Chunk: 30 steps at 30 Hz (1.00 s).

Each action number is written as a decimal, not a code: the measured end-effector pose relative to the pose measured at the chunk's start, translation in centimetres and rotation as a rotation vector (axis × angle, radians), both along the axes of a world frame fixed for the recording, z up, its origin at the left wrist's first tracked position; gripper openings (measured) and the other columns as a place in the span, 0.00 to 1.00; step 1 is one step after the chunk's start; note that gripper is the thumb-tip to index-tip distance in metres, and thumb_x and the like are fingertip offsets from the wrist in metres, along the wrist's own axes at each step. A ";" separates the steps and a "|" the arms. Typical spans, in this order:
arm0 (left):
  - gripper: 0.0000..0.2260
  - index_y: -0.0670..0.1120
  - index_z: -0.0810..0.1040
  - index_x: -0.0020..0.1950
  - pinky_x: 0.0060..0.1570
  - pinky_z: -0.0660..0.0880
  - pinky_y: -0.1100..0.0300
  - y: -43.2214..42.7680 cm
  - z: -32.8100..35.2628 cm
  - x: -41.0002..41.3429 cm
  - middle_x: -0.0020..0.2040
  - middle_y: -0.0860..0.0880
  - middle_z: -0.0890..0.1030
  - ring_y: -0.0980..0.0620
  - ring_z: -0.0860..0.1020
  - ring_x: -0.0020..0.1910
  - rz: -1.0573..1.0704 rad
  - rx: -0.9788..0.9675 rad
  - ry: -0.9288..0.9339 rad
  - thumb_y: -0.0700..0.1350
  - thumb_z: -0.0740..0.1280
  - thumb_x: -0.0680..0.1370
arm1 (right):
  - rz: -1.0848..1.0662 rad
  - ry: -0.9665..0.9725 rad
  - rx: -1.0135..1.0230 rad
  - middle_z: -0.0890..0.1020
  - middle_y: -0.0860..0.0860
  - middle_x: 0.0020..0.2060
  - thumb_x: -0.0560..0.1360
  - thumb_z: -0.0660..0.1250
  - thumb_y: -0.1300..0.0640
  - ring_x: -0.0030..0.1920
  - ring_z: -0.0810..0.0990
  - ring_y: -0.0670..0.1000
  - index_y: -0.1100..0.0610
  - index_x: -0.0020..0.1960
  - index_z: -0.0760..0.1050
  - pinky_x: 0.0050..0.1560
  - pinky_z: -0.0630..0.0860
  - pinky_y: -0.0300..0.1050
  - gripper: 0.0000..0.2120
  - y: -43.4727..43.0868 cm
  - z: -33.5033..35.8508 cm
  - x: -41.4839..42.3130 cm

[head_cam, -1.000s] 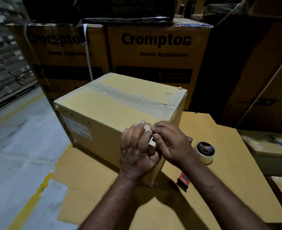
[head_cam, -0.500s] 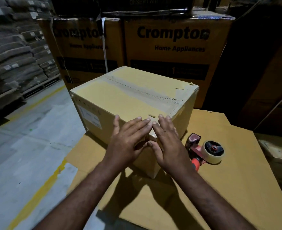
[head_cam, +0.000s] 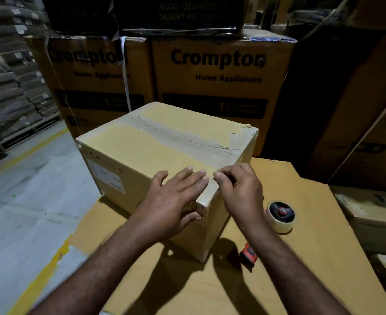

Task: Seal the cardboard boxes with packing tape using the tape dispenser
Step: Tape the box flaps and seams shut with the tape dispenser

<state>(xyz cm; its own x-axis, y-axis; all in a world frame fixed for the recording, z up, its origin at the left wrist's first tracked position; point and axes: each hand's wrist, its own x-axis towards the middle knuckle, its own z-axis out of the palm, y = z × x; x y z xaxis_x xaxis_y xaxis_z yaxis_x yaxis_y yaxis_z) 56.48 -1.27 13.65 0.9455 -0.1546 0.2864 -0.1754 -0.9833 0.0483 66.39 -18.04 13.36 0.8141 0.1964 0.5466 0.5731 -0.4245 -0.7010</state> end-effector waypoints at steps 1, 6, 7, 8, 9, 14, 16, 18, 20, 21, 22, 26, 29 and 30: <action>0.36 0.56 0.57 0.82 0.76 0.54 0.41 0.1 -0.2 0.0 0.83 0.59 0.52 0.56 0.50 0.82 -0.016 -0.005 -0.040 0.63 0.64 0.78 | 0.016 0.022 -0.017 0.76 0.46 0.43 0.77 0.72 0.56 0.43 0.75 0.39 0.55 0.47 0.83 0.41 0.68 0.32 0.03 -0.2 0.1 0.5; 0.34 0.53 0.68 0.77 0.66 0.70 0.37 0.3 -0.5 0.7 0.78 0.54 0.69 0.50 0.69 0.76 -0.030 0.039 -0.139 0.61 0.70 0.73 | -0.069 0.083 -0.101 0.79 0.45 0.40 0.75 0.74 0.56 0.40 0.74 0.36 0.55 0.45 0.85 0.37 0.66 0.25 0.03 0.2 1.0 4.0; 0.34 0.52 0.70 0.76 0.65 0.71 0.38 0.3 -0.6 0.7 0.77 0.53 0.70 0.49 0.70 0.75 -0.036 0.045 -0.166 0.61 0.72 0.72 | -0.098 0.095 -0.114 0.79 0.45 0.39 0.76 0.74 0.56 0.39 0.74 0.36 0.56 0.45 0.85 0.36 0.65 0.25 0.04 0.5 1.2 5.2; 0.34 0.52 0.71 0.75 0.64 0.71 0.38 0.3 -0.6 0.7 0.77 0.53 0.71 0.49 0.70 0.75 -0.043 0.039 -0.176 0.60 0.73 0.72 | -0.133 0.109 -0.132 0.79 0.46 0.38 0.76 0.74 0.56 0.37 0.73 0.36 0.57 0.44 0.85 0.35 0.66 0.27 0.05 0.7 1.6 6.5; 0.33 0.52 0.71 0.75 0.64 0.71 0.38 0.4 -0.7 0.8 0.77 0.54 0.70 0.50 0.70 0.75 -0.053 0.034 -0.189 0.61 0.74 0.72 | -0.166 0.122 -0.141 0.80 0.47 0.37 0.76 0.74 0.56 0.35 0.73 0.37 0.58 0.44 0.85 0.34 0.67 0.30 0.06 0.8 2.0 8.0; 0.30 0.54 0.70 0.76 0.65 0.69 0.41 0.8 -1.2 1.5 0.77 0.56 0.69 0.51 0.69 0.75 -0.088 0.019 -0.211 0.62 0.69 0.76 | -0.309 0.209 -0.127 0.78 0.47 0.30 0.76 0.74 0.56 0.29 0.73 0.37 0.57 0.42 0.83 0.24 0.64 0.26 0.06 1.5 3.2 13.8; 0.28 0.55 0.71 0.75 0.64 0.69 0.42 0.9 -1.2 1.5 0.77 0.57 0.70 0.52 0.69 0.75 -0.094 0.000 -0.215 0.64 0.63 0.77 | -0.376 0.234 -0.123 0.80 0.50 0.34 0.76 0.74 0.55 0.30 0.74 0.40 0.57 0.43 0.83 0.25 0.65 0.29 0.05 1.7 3.6 15.8; 0.28 0.56 0.71 0.75 0.63 0.69 0.44 1.0 -1.2 1.5 0.77 0.58 0.70 0.52 0.70 0.74 -0.101 -0.006 -0.202 0.64 0.61 0.76 | -0.434 0.257 -0.099 0.83 0.53 0.40 0.75 0.74 0.55 0.36 0.80 0.47 0.58 0.46 0.83 0.36 0.74 0.34 0.05 2.0 4.0 17.5; 0.29 0.56 0.70 0.75 0.62 0.67 0.45 1.2 -1.0 1.5 0.77 0.58 0.69 0.52 0.71 0.73 -0.115 -0.006 -0.183 0.65 0.60 0.76 | -0.478 0.290 -0.045 0.84 0.54 0.44 0.75 0.75 0.56 0.43 0.82 0.51 0.58 0.48 0.83 0.42 0.79 0.42 0.06 2.3 4.2 19.0; 0.29 0.57 0.70 0.75 0.62 0.65 0.46 1.3 -0.9 1.5 0.77 0.59 0.69 0.52 0.71 0.73 -0.124 0.009 -0.181 0.65 0.59 0.76 | -0.496 0.309 -0.016 0.84 0.54 0.45 0.75 0.74 0.56 0.44 0.83 0.51 0.59 0.49 0.82 0.42 0.79 0.43 0.06 2.4 4.4 19.4; 0.29 0.57 0.69 0.75 0.61 0.64 0.47 1.5 -0.7 1.6 0.77 0.59 0.69 0.52 0.72 0.71 -0.130 0.030 -0.181 0.65 0.58 0.76 | -0.511 0.330 0.012 0.84 0.54 0.45 0.75 0.74 0.56 0.43 0.82 0.51 0.59 0.49 0.82 0.41 0.78 0.43 0.06 2.6 4.5 19.8; 0.30 0.58 0.68 0.74 0.60 0.69 0.49 1.5 0.9 1.6 0.74 0.59 0.71 0.53 0.73 0.64 -0.139 0.063 -0.154 0.70 0.60 0.76 | -0.522 0.446 0.188 0.84 0.53 0.45 0.76 0.74 0.57 0.40 0.80 0.49 0.61 0.51 0.82 0.33 0.72 0.37 0.08 2.8 4.5 20.3; 0.32 0.61 0.64 0.74 0.61 0.68 0.49 0.5 1.7 1.7 0.71 0.57 0.70 0.53 0.70 0.62 -0.152 0.065 -0.093 0.71 0.66 0.73 | -0.534 0.482 0.294 0.83 0.54 0.45 0.78 0.71 0.57 0.40 0.80 0.49 0.60 0.51 0.82 0.35 0.73 0.38 0.07 2.9 4.1 19.8; 0.33 0.63 0.62 0.75 0.61 0.66 0.49 0.3 1.9 1.8 0.71 0.56 0.69 0.52 0.69 0.62 -0.147 0.077 -0.076 0.71 0.66 0.73 | -0.543 0.461 0.292 0.83 0.53 0.46 0.79 0.69 0.57 0.42 0.80 0.50 0.60 0.52 0.81 0.38 0.74 0.40 0.07 3.0 3.9 19.7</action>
